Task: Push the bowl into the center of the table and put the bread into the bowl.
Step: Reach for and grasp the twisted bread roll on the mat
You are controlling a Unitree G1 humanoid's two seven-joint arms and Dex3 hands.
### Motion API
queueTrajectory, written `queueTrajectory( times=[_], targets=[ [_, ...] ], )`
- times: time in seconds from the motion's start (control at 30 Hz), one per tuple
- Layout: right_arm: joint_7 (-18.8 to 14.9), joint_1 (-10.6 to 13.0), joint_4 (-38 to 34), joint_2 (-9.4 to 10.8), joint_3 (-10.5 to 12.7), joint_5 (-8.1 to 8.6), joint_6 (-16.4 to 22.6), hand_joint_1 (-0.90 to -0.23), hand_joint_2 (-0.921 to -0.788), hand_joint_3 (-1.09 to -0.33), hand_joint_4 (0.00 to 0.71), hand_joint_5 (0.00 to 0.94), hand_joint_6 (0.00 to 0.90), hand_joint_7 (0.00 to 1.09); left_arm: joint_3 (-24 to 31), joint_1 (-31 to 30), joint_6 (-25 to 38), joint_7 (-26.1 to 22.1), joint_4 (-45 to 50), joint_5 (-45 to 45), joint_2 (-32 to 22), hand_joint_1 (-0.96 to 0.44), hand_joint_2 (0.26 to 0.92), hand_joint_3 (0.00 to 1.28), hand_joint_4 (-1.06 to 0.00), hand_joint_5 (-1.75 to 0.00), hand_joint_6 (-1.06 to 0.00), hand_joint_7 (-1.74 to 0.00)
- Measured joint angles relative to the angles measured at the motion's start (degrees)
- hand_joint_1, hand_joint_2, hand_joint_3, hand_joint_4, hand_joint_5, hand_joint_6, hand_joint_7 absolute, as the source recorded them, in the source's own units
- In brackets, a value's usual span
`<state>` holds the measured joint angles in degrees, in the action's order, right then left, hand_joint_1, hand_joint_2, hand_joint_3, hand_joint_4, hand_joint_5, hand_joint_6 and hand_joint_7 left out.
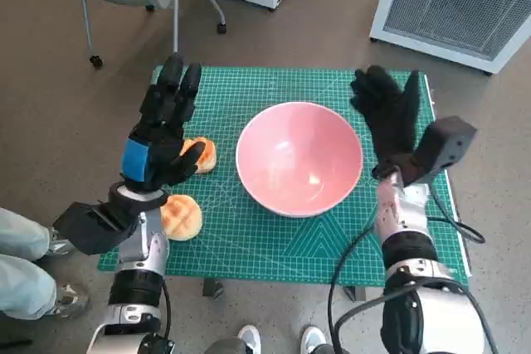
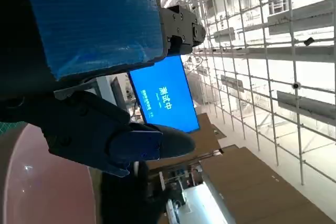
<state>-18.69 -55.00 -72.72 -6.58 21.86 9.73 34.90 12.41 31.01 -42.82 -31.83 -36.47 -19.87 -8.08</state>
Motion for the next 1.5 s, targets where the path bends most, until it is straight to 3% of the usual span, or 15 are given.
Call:
queueTrajectory(
  times=[0.13, 0.33, 0.47, 0.5, 0.7, 1.03, 1.33, 1.5],
  targets=[
    [-2.61, 0.47, 2.50, -0.41, -1.27, -0.21, 5.93, -0.723, -0.921, -0.796, 0.145, 0.000, 0.151, 0.24, -0.39, 0.33, -0.01, 0.31, -0.23, 0.01, 0.62, -0.67, 0.921, 0.41, -0.07, 0.00, -0.14, -0.02],
    [-2.77, 3.44, 7.83, -1.42, -5.28, -3.45, 15.24, -0.742, -0.921, -0.784, 0.152, 0.004, 0.148, 0.25, -0.81, 1.65, 0.00, 0.02, -0.69, -0.21, 1.90, -0.67, 0.921, 0.39, -0.07, 0.00, -0.14, -0.02],
    [-1.89, 5.96, 12.55, -2.11, -7.53, -5.30, 18.17, -0.757, -0.921, -0.781, 0.159, 0.007, 0.136, 0.25, -0.94, 2.74, 0.00, -1.36, -1.00, -0.86, 2.21, -0.67, 0.921, 0.38, -0.07, 0.00, -0.14, -0.02],
    [-1.62, 6.70, 14.10, -2.30, -8.03, -5.61, 18.59, -0.762, -0.921, -0.782, 0.161, 0.005, 0.109, 0.30, -0.97, 3.08, -0.01, -1.96, -1.20, -1.10, 2.29, -0.68, 0.921, 0.38, -0.07, 0.00, -0.14, -0.02],
    [-1.16, 10.19, 22.04, -2.58, -9.92, -5.40, 18.91, -0.779, -0.921, -0.785, 0.164, 0.002, 0.026, 0.43, -0.98, 5.45, -0.16, -5.71, -3.54, -2.48, 2.54, -0.68, 0.921, 0.38, -0.07, 0.00, -0.15, -0.02],
    [-1.18, 14.75, 32.23, -3.82, -11.79, -4.09, 16.77, -0.790, -0.921, -0.791, 0.156, 0.000, 0.000, 0.46, -0.99, 8.62, -0.35, -9.02, -5.67, -2.60, 2.42, -0.69, 0.921, 0.39, -0.08, -0.01, -0.16, -0.02],
    [-1.09, 15.66, 35.62, -4.35, -12.95, -3.21, 15.38, -0.796, -0.921, -0.790, 0.147, 0.000, -0.001, 0.46, -1.27, 9.11, -0.59, -7.51, -5.11, -0.18, 1.47, -0.70, 0.921, 0.39, -0.09, -0.01, -0.17, -0.02],
    [-1.06, 15.67, 36.26, -4.38, -13.26, -3.18, 15.34, -0.796, -0.921, -0.790, 0.145, 0.000, -0.001, 0.46, -1.68, 9.19, -1.87, -2.23, -4.57, 7.74, -2.56, -0.72, 0.921, 0.39, -0.07, 0.00, -0.18, -0.03]
  ],
)
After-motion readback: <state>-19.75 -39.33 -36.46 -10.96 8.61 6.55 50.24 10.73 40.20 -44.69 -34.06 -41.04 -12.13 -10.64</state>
